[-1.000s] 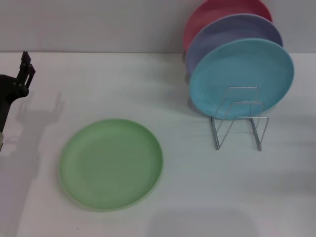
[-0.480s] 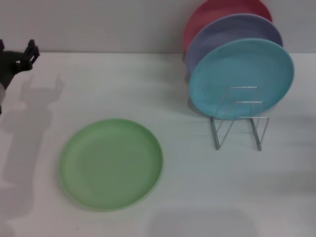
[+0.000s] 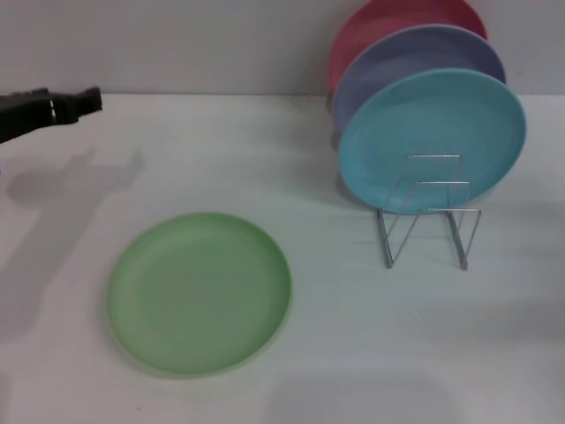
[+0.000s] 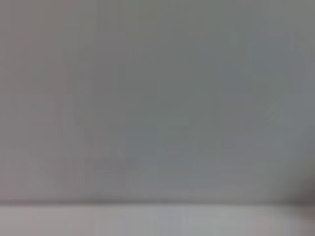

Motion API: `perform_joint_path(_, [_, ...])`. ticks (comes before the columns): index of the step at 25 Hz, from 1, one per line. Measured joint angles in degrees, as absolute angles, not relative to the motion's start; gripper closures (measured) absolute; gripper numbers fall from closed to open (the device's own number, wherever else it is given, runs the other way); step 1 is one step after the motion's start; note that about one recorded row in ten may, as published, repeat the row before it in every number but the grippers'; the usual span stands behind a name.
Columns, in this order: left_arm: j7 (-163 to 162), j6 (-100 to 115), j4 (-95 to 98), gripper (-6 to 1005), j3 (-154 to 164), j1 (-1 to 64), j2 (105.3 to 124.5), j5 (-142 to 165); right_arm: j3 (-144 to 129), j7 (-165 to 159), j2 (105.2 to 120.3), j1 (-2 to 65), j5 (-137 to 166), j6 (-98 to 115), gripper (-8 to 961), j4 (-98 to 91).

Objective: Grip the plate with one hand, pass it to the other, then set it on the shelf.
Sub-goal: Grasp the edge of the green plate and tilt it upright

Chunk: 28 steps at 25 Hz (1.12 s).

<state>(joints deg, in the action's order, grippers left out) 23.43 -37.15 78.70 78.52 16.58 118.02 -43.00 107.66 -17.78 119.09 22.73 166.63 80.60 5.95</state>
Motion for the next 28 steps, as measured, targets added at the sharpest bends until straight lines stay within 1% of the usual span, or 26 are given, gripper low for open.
perform_joint_path(2, [23.36, -46.60, 79.93, 308, 74.25, 18.43, 117.96, -42.99, 107.66, -17.73, 118.97, 23.01, 166.63, 80.58, 282, 6.06])
perform_joint_path(3, [23.41, -55.55, 80.61, 309, 70.13, 20.45, 117.84, -42.49, 107.67, -17.70, 118.84, 23.38, 166.63, 80.57, 282, 6.09])
perform_joint_path(6, [23.41, -58.98, 80.84, 313, 68.79, 21.21, 117.82, -42.12, 107.67, -17.68, 118.77, 23.75, 166.63, 80.55, 282, 6.09])
perform_joint_path(8, [22.34, -72.19, 81.57, 315, 63.76, 24.45, 117.87, -38.57, 107.67, -17.60, 118.66, 24.25, 166.63, 80.54, 282, 6.11])
perform_joint_path(18, [11.93, -85.05, 81.40, 328, 64.04, 28.58, 118.02, -31.32, 108.20, -16.68, 118.44, 24.64, 166.63, 80.50, 281, 8.20])
perform_joint_path(24, [9.00, -87.25, 80.96, 336, 65.49, 29.21, 118.09, -29.81, 108.19, -16.49, 118.34, 24.69, 166.61, 80.50, 281, 8.80])
perform_joint_path(28, [6.60, -87.61, 80.72, 341, 68.70, 28.49, 118.17, -28.53, 108.19, -16.05, 118.04, 24.69, 166.61, 80.50, 281, 8.88])
